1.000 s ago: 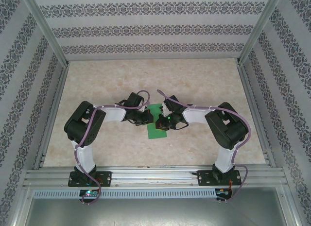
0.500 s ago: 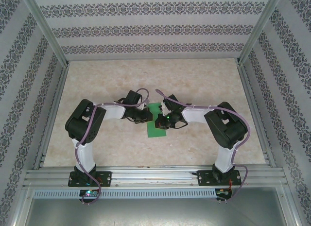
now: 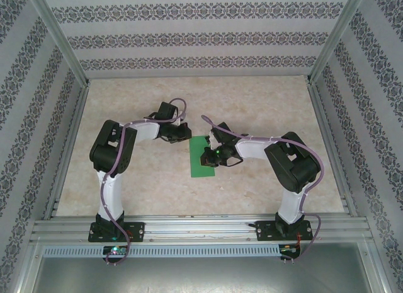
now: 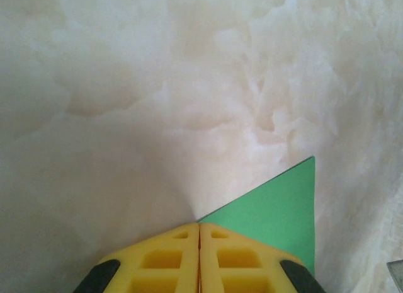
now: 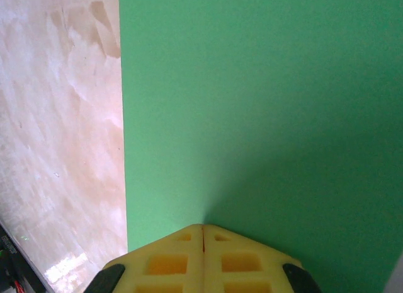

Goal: Fold a paper plane with a square sheet of paper (fold left side to right side)
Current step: First fold the square sheet of paper in half at the center of the table, then hold the square sheet of paper at the center of the table.

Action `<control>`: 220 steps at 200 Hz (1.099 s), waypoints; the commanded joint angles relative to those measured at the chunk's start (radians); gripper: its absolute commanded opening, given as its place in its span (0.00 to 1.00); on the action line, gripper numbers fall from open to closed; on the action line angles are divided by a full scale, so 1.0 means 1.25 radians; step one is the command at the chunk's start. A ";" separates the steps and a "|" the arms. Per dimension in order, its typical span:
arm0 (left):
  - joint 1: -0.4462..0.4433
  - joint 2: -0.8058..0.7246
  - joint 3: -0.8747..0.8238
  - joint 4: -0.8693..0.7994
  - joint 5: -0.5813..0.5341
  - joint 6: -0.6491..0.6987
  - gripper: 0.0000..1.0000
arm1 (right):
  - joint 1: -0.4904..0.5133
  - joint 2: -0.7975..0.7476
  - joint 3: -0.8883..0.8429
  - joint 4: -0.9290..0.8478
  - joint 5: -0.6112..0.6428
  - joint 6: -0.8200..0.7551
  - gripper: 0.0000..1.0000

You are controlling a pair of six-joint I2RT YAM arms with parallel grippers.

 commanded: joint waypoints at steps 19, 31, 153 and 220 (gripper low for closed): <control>0.030 0.053 0.057 -0.019 -0.069 0.033 0.09 | -0.002 0.047 -0.044 -0.131 0.084 -0.009 0.00; 0.031 0.057 0.063 -0.020 -0.068 0.035 0.09 | -0.001 0.047 -0.045 -0.126 0.081 -0.005 0.00; 0.006 -0.177 -0.047 -0.042 -0.032 0.041 0.10 | 0.001 0.034 -0.069 -0.020 0.047 0.069 0.00; -0.100 -0.207 -0.218 0.081 -0.001 -0.095 0.10 | 0.000 0.040 -0.064 -0.025 0.052 0.066 0.00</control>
